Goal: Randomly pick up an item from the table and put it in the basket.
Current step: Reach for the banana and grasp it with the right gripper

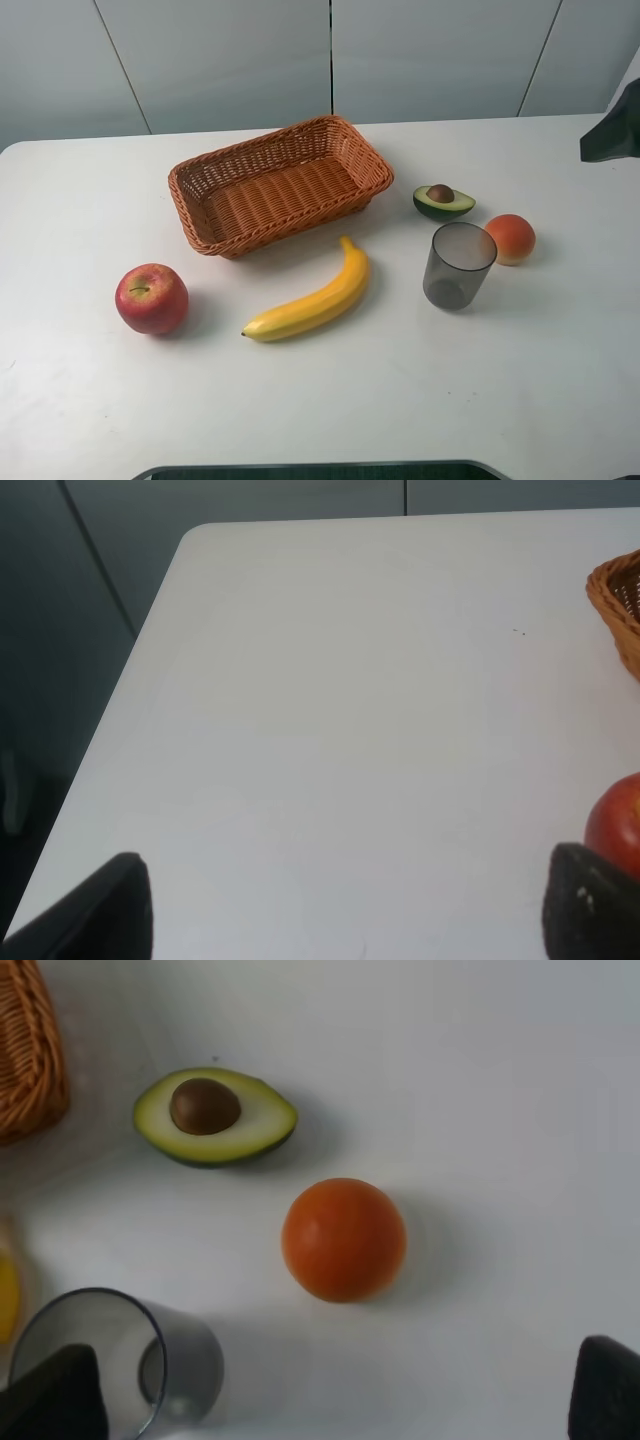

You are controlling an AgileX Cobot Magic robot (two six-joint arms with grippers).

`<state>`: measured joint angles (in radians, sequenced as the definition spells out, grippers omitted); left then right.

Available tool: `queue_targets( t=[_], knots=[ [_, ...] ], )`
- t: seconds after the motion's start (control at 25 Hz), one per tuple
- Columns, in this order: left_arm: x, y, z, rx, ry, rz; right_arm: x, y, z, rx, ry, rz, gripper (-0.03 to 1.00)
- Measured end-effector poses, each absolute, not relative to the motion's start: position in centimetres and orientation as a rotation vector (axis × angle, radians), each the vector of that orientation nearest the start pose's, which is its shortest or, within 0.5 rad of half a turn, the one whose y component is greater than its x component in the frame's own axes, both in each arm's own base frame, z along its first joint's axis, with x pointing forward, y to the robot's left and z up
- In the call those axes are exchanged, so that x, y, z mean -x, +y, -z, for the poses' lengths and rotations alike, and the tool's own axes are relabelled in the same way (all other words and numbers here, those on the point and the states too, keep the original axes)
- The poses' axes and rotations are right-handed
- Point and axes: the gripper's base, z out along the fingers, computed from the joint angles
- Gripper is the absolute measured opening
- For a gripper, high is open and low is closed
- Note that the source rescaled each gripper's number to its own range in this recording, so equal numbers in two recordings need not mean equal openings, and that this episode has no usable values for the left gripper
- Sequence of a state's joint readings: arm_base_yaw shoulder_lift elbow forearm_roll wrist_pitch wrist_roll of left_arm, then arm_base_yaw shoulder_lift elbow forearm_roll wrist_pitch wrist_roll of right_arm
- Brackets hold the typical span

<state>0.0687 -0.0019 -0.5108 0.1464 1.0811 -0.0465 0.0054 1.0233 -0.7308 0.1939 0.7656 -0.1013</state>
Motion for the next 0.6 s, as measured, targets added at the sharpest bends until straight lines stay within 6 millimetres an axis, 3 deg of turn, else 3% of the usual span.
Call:
queue_targets(
  t=[0.6],
  knots=[
    [0.9,1.1,-27.9,0.130,2.044,-0.188,-22.4,8.0,-27.4,0.390,2.618,-0.289,1.00]
  ],
)
